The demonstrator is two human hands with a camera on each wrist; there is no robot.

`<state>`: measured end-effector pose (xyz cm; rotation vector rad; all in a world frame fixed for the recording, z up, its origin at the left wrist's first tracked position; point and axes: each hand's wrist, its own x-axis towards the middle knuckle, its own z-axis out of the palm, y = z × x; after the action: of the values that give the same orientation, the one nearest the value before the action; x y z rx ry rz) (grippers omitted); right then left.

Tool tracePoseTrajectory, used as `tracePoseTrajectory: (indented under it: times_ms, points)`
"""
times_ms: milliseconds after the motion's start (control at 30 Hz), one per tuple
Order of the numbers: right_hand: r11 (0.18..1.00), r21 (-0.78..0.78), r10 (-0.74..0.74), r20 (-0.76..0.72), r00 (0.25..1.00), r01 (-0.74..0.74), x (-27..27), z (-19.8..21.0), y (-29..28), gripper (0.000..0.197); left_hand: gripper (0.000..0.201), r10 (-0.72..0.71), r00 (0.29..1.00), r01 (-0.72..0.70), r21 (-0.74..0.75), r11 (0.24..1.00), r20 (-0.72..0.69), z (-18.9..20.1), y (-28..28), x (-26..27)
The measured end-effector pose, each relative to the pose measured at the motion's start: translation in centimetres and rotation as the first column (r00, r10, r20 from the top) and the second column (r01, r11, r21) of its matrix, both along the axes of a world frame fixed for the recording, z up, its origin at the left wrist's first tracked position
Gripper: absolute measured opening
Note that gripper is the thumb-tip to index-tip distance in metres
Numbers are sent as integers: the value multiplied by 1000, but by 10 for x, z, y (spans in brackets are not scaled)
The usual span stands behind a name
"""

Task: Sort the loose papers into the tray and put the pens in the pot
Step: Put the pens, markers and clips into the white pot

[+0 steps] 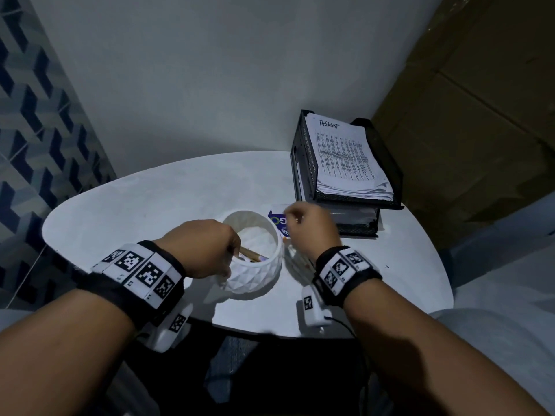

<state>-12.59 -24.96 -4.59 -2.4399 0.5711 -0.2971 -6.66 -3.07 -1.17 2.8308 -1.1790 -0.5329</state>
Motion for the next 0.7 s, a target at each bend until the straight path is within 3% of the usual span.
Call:
tracePoseTrajectory:
  times_ms: [100,200,367,567,700]
  points:
    - [972,60,-221,-106,969,228,-6,-25,-46,21,29,31,999,-30,-15,999,25,1,5,4]
    - [940,43,-316,-272,909,340,-20,-58,-76,15,27,58,998,-57,-28,998,30,0,8,7]
    - [956,-108,-293,-425,856,274,-31,-97,-82,11,29,77,996,-76,-41,996,35,-2,8,9]
    - [949,-127,-315,-418,852,288,-26,-106,-83,30,30,91,996,-91,-33,995,-1,-5,5,11]
    - [947,-91,-319,-391,863,309,-19,-97,-81,33,28,83,997,-83,-32,996,5,-6,4,11]
